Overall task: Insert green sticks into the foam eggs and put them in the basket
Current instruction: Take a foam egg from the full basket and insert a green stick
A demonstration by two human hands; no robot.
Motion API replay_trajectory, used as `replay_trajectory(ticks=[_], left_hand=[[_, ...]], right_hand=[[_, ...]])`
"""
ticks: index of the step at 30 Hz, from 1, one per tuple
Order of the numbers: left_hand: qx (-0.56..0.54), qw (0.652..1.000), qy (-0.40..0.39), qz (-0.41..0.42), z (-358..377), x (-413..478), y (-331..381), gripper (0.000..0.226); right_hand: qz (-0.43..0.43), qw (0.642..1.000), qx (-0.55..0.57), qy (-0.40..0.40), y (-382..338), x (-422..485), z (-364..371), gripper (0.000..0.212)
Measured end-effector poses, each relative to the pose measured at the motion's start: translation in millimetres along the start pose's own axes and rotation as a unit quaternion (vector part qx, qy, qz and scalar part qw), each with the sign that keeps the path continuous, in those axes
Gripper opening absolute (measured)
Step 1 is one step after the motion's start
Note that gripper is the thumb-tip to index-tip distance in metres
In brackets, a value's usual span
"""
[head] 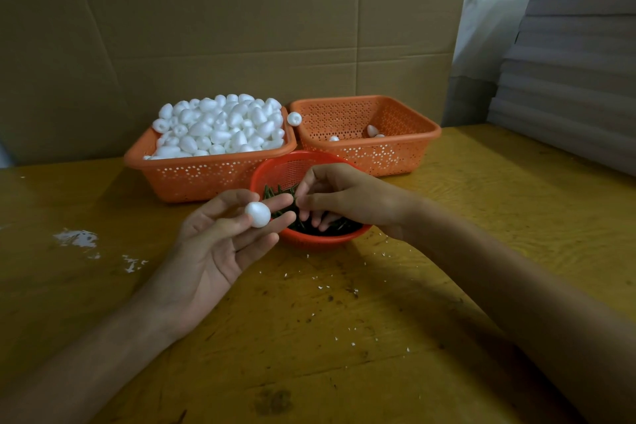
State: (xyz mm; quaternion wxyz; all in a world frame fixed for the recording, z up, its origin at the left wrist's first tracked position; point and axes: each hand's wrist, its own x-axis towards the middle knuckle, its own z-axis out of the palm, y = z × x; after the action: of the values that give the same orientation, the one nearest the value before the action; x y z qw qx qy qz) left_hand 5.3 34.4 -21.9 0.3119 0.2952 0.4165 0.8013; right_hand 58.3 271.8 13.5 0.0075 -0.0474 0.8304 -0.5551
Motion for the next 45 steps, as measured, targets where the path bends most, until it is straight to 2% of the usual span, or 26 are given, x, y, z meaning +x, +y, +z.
replay_trajectory(ticks=[20,26,28,38,45], left_hand=[[0.117,0.992,-0.008,0.046,2,-5,-5,0.023],[0.110,0.993,0.001,0.031,3,-4,-4,0.053],[0.116,0.993,0.004,0.030,3,-4,-4,0.056],[0.191,0.980,0.025,0.044,7,-6,-3,0.027],[0.186,0.981,0.038,0.047,8,-6,-4,0.023]], right_hand=[[-0.002,1.000,0.005,0.000,-2,-2,1,0.006],[-0.001,1.000,0.003,0.000,-3,-2,1,0.008],[0.000,1.000,0.003,0.001,-3,-2,2,0.008],[0.003,1.000,-0.001,0.004,-2,-2,1,0.011],[-0.002,1.000,0.004,0.004,-1,-2,1,0.009]])
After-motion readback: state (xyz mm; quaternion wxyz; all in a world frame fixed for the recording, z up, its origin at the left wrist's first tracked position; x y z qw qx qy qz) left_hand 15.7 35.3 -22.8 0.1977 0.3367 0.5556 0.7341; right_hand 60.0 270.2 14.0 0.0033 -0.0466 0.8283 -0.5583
